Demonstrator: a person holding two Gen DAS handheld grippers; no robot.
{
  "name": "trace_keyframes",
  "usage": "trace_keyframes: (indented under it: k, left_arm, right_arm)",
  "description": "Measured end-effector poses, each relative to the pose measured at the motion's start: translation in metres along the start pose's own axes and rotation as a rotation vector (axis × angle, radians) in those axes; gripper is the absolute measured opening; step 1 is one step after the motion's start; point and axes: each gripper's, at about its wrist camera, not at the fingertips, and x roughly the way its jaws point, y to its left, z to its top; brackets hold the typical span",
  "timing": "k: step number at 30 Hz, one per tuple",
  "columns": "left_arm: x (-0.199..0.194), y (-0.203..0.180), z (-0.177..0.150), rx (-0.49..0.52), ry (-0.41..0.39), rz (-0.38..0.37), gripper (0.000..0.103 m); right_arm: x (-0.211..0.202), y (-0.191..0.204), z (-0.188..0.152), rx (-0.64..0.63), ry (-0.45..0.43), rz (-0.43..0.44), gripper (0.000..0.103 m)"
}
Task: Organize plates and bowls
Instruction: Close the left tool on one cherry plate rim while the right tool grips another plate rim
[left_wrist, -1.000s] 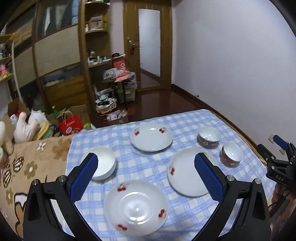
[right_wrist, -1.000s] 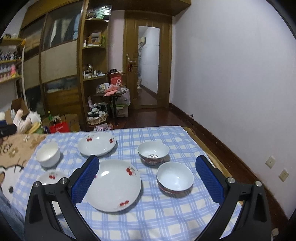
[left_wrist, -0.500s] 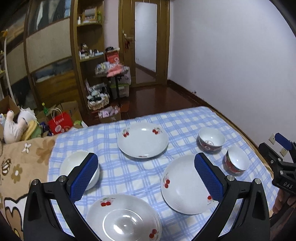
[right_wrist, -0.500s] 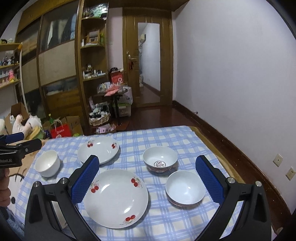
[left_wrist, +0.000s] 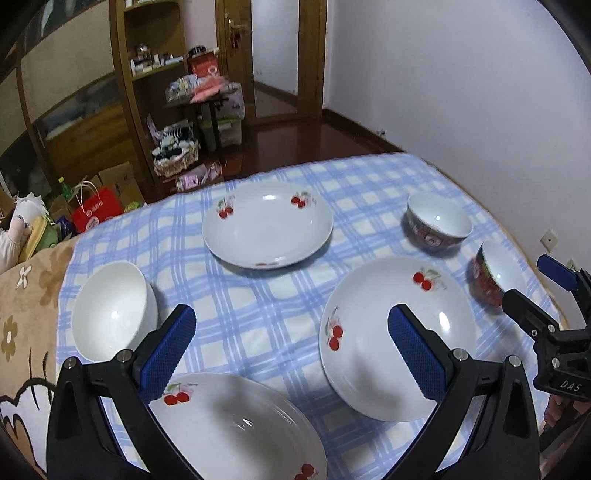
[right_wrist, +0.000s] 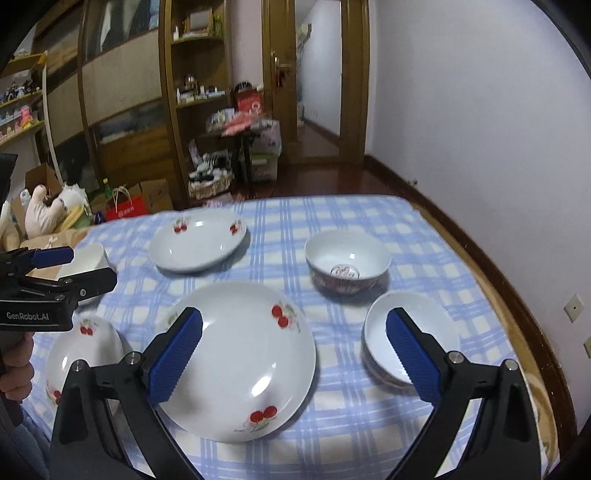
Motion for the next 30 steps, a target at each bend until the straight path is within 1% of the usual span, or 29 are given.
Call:
trace_keyframes:
  k: [2, 4, 8, 13, 17, 22, 24, 25, 27, 30]
  left_arm:
    - [0.009, 0.0, -0.004, 0.01, 0.016, 0.015, 0.102]
    - [0.018, -0.001, -0.007, 0.02, 0.035, 0.023, 0.102]
    - [0.037, -0.003, -0.014, 0.025, 0.081, 0.028, 0.102]
    - [0.047, -0.006, -0.019, 0.045, 0.096, 0.039, 0.102]
    - [0.055, -0.007, -0.022, 0.048, 0.121, 0.035, 0.102]
    - [0.061, -0.007, -0.025, 0.038, 0.145, 0.015, 0.102]
    - [0.064, -0.008, -0.026, 0.041, 0.153, 0.009, 0.102]
    - [0.065, -0.008, -0.026, 0.044, 0.155, 0.008, 0.102]
    - [0.067, -0.01, -0.028, 0.051, 0.164, 0.009, 0.102]
    - [0.071, -0.011, -0.029, 0.056, 0.171, 0.004, 0.102]
  right_arm:
    - [0.007, -0.001, -0.003, 0.001, 0.023, 0.006, 0.103]
    - [0.012, -0.001, -0.006, 0.0, 0.024, 0.02, 0.102]
    - [0.025, -0.001, -0.009, -0.009, 0.05, 0.009, 0.102]
    - [0.039, -0.005, -0.014, -0.006, 0.09, 0.001, 0.101]
    - [0.048, -0.006, -0.018, 0.0, 0.113, 0.01, 0.093]
    - [0.054, -0.004, -0.023, -0.005, 0.14, 0.024, 0.091]
    - [0.056, -0.004, -0.025, -0.007, 0.152, 0.028, 0.083]
    - [0.058, -0.004, -0.026, -0.003, 0.162, 0.029, 0.081]
    - [0.059, -0.005, -0.027, 0.012, 0.166, 0.029, 0.073]
    - [0.062, -0.007, -0.028, 0.027, 0.178, 0.018, 0.072]
